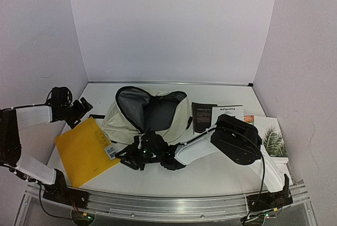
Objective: Pack the student bag
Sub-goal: Pick up the stationery from the center of the board.
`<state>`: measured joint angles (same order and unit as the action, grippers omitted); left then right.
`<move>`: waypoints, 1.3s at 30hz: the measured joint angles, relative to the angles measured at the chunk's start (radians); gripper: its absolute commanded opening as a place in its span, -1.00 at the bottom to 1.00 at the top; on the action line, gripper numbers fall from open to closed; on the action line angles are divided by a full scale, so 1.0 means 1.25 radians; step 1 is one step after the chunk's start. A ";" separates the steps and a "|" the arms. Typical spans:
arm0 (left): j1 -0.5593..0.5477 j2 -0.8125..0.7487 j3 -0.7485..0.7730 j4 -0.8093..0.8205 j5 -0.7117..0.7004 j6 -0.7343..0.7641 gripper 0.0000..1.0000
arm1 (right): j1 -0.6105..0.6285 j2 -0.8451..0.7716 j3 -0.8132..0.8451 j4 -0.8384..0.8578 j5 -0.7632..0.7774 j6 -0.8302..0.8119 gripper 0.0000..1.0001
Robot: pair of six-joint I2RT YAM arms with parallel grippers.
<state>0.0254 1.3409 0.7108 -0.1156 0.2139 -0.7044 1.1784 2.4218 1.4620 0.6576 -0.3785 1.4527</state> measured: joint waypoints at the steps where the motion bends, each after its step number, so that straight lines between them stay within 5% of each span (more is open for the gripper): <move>1: 0.000 0.010 0.000 0.004 0.000 0.000 0.95 | 0.001 0.000 0.003 -0.004 0.001 -0.001 -0.24; 27: 0.000 0.095 -0.025 0.060 0.022 -0.001 0.95 | 0.031 0.002 0.005 -0.037 0.070 0.029 -0.26; 39: 0.000 0.091 -0.029 0.061 0.022 -0.001 0.95 | 0.036 0.003 0.006 -0.043 0.100 0.040 -0.47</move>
<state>0.0254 1.4544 0.6741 -0.0389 0.2413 -0.7059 1.2232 2.4260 1.4700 0.6045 -0.2540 1.5026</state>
